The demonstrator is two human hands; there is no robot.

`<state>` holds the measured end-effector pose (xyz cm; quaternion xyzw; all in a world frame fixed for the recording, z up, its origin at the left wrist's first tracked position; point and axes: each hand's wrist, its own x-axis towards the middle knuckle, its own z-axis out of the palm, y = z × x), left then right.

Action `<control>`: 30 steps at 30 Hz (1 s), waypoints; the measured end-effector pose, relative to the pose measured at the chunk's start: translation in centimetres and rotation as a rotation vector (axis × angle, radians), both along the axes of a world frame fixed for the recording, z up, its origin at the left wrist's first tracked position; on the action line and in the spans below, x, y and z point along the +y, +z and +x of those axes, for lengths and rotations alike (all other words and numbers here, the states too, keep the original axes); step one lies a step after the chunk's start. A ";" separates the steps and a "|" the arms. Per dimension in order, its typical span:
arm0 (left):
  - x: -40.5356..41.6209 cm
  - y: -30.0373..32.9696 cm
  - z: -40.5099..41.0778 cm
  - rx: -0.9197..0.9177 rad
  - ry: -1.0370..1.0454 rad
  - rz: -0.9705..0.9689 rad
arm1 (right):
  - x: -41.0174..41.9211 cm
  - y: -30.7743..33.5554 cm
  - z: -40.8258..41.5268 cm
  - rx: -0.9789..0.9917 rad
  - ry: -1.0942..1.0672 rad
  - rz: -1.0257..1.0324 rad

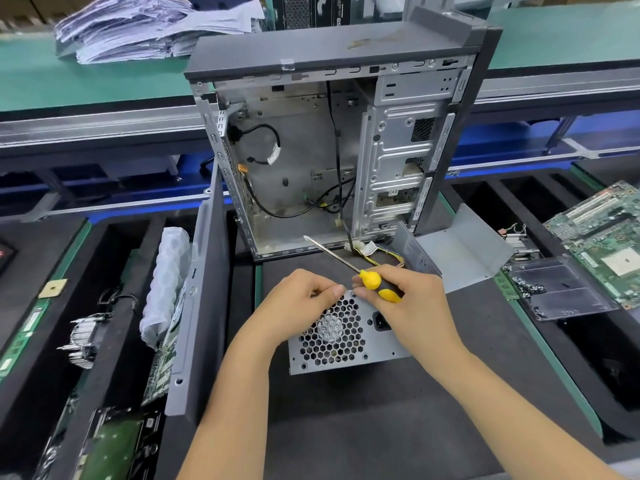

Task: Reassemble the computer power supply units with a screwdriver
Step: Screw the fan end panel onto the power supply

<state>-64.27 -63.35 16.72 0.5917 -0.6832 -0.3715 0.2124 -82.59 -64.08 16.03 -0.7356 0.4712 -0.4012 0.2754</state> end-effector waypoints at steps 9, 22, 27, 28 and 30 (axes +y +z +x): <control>-0.1 0.0 -0.1 -0.017 0.020 0.006 | 0.0 0.3 0.0 0.106 0.015 -0.232; -0.6 -0.6 0.2 -0.032 0.033 0.058 | 0.7 0.2 1.0 0.419 0.036 -0.498; -0.1 -0.1 0.1 -0.081 0.010 -0.040 | 0.4 0.5 0.8 -0.005 -0.023 0.025; 0.0 0.0 0.0 -0.089 0.013 -0.049 | 0.2 0.6 0.6 -0.033 -0.029 0.094; -0.1 0.1 -0.1 -0.088 0.021 -0.058 | -0.1 0.8 0.5 -0.054 -0.034 0.162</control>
